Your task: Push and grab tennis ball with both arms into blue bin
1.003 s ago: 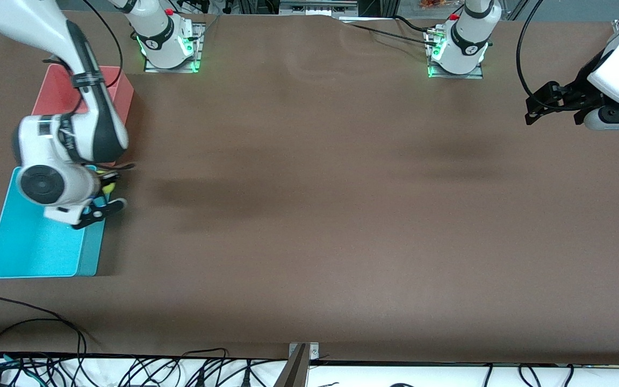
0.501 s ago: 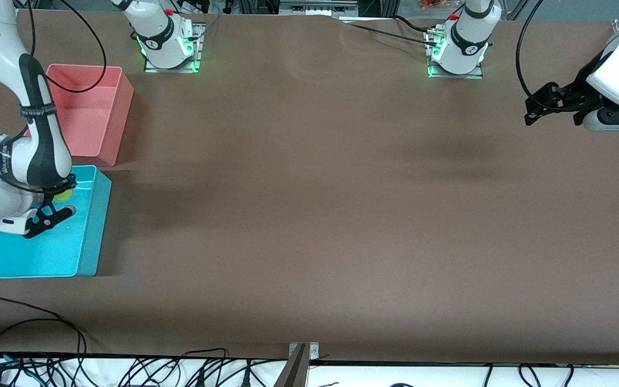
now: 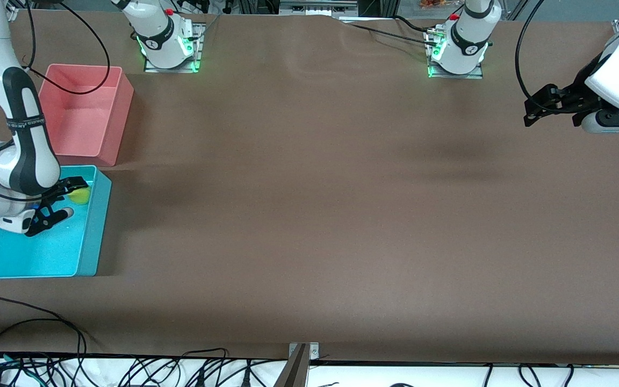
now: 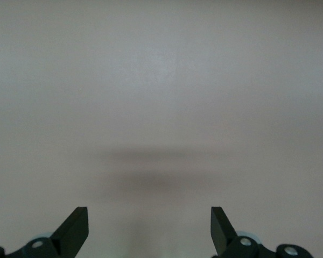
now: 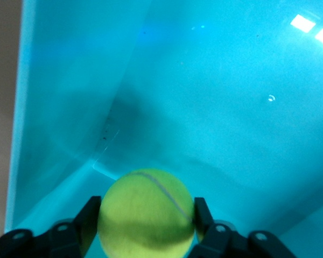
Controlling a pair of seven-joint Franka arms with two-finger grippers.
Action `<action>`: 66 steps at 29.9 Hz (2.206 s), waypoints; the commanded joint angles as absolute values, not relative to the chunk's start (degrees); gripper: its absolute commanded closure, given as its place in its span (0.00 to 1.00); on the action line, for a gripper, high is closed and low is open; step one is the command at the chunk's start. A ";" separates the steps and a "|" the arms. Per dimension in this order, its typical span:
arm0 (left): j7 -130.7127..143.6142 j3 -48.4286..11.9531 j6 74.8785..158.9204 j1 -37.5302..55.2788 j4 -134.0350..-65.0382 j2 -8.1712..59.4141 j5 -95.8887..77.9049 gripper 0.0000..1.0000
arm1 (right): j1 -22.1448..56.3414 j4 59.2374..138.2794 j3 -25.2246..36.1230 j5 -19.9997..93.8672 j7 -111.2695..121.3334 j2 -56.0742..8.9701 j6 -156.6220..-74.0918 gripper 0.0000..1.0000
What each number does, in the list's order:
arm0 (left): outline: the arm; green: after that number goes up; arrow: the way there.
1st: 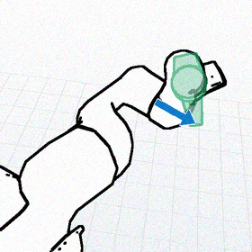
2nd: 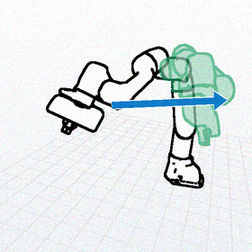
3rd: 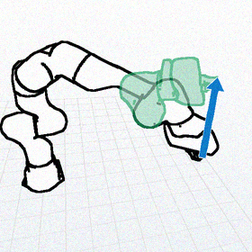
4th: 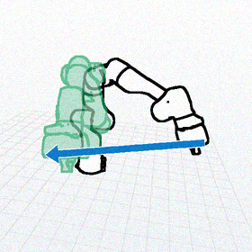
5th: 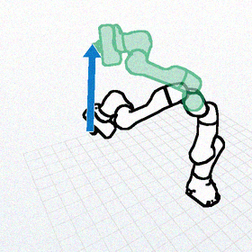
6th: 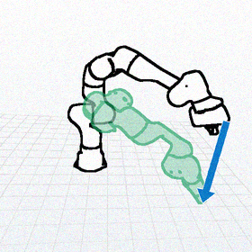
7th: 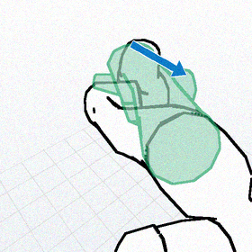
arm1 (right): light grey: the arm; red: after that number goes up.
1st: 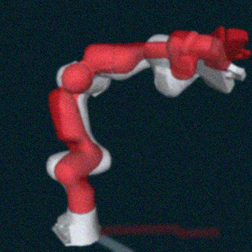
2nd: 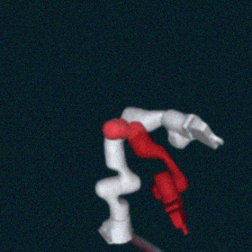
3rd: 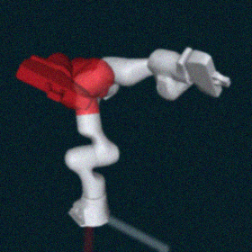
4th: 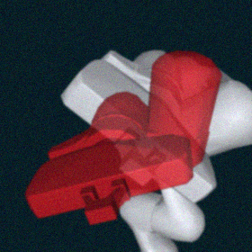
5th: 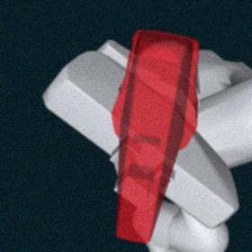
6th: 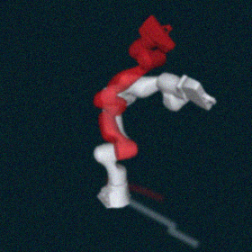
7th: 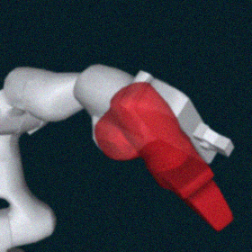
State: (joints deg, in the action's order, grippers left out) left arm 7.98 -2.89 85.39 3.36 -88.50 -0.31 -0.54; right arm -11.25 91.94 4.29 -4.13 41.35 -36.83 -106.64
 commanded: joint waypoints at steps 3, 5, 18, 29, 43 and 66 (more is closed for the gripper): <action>8.44 -2.90 84.29 3.25 -86.48 0.79 -1.58 0.00 | -10.90 84.65 3.17 -2.11 41.31 -36.56 -95.38 0.00; 8.44 -2.90 84.29 3.25 -86.48 0.79 -1.67 0.00 | -10.11 82.54 3.25 -2.20 40.61 -36.56 -92.65 0.00; 8.44 -2.90 84.38 3.25 -86.48 0.88 -1.67 0.00 | -5.28 75.59 3.16 -2.28 29.19 -32.79 -77.44 0.00; 8.61 -2.73 84.38 3.16 -86.05 0.88 -1.67 0.00 | 1.93 78.13 4.57 -2.72 20.15 -26.02 -74.71 0.00; 7.47 -2.72 84.38 3.16 -85.69 0.97 -0.97 0.00 | 2.91 104.84 4.22 1.48 3.43 -4.06 -101.14 0.00; 1.14 -2.72 84.38 1.67 -85.69 0.97 -1.41 0.00 | 1.05 96.06 3.61 -0.88 4.04 2.55 -83.50 0.00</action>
State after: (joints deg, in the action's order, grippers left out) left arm 2.53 -2.69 85.39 1.94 -87.79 -0.10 -0.54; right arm 1.20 99.88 4.37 0.81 4.27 4.67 -86.72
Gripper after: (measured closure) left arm 0.000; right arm 0.000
